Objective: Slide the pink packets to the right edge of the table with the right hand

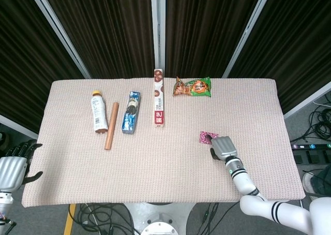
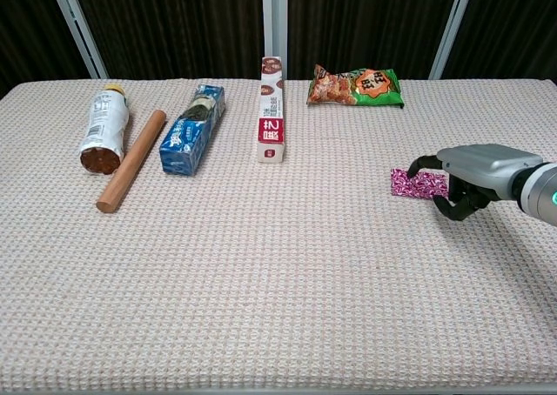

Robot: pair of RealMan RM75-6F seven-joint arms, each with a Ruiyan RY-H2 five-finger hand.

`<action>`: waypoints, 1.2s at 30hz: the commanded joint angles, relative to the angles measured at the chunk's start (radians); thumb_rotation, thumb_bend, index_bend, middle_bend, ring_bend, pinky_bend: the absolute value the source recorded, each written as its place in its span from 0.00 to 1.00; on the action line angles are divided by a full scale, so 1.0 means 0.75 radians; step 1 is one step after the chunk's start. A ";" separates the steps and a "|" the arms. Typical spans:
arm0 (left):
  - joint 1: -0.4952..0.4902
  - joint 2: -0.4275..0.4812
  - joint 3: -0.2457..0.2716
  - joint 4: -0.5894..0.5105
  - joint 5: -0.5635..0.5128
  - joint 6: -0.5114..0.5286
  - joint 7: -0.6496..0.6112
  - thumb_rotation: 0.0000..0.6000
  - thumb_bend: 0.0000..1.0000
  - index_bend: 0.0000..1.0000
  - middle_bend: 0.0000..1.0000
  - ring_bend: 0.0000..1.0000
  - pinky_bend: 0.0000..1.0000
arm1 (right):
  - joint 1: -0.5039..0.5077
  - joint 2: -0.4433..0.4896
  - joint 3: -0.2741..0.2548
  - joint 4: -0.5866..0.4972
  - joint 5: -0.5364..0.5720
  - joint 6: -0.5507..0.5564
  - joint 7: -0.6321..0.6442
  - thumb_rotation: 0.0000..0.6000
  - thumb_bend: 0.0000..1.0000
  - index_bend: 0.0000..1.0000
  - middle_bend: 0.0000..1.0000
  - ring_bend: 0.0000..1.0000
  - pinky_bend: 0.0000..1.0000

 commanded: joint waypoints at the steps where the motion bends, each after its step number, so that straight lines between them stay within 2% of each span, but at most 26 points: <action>1: 0.000 -0.001 -0.002 0.005 -0.004 -0.002 -0.004 1.00 0.03 0.28 0.28 0.20 0.26 | 0.012 -0.010 -0.001 0.017 0.017 -0.006 -0.006 0.92 0.55 0.18 1.00 1.00 1.00; 13: -0.003 -0.007 -0.006 0.016 -0.021 -0.017 -0.005 1.00 0.03 0.28 0.28 0.20 0.26 | 0.055 -0.035 -0.022 0.057 0.076 -0.025 -0.035 0.92 0.55 0.18 1.00 1.00 1.00; 22: -0.003 -0.006 -0.006 0.012 -0.022 -0.018 0.001 1.00 0.02 0.28 0.28 0.20 0.26 | 0.066 -0.004 -0.061 0.045 0.134 -0.028 -0.081 0.93 0.55 0.18 1.00 1.00 1.00; 36: -0.003 -0.002 -0.006 -0.009 -0.017 -0.012 0.024 1.00 0.03 0.28 0.28 0.20 0.26 | 0.038 0.070 -0.110 0.020 0.148 -0.021 -0.048 0.93 0.55 0.20 1.00 1.00 1.00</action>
